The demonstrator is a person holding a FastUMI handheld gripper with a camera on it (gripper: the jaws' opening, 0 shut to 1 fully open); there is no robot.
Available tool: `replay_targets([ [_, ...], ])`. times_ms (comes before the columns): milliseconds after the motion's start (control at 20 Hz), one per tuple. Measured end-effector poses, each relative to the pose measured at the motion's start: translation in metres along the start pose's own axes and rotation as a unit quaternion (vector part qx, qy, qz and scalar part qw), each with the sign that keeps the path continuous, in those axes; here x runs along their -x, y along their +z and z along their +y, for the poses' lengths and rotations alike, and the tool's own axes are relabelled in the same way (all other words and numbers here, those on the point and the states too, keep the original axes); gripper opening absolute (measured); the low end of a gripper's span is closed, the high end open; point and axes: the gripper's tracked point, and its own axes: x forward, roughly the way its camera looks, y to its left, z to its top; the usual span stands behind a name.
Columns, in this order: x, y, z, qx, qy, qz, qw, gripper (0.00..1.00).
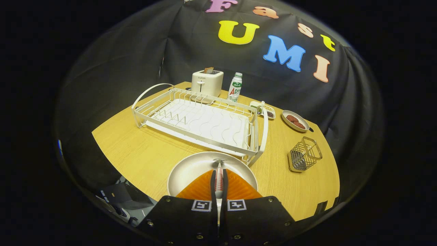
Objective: Take the plate from the dish rack, then take the spoon from the basket and place it into the plate.
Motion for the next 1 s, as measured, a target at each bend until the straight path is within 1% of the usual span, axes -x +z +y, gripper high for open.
replay_targets([
  [150,-0.003,-0.002,0.002,0.017,0.001,-0.003,1.0,0.03],
  [200,-0.004,-0.003,0.002,0.019,0.001,-0.001,1.0,0.05],
  [300,-0.005,-0.007,0.004,0.015,0.004,0.004,1.0,0.08],
  [550,-0.009,-0.015,0.007,0.003,0.015,0.02,1.0,0.11],
  [650,-0.008,-0.018,0.006,0.005,0.013,0.025,1.0,0.13],
  [900,-0.008,-0.017,0.005,0.004,0.013,0.025,1.0,0.13],
  [950,-0.008,-0.016,0.003,0.002,0.012,0.024,1.0,0.16],
  [1000,-0.008,-0.014,0.002,0.0,0.011,0.022,1.0,0.16],
])
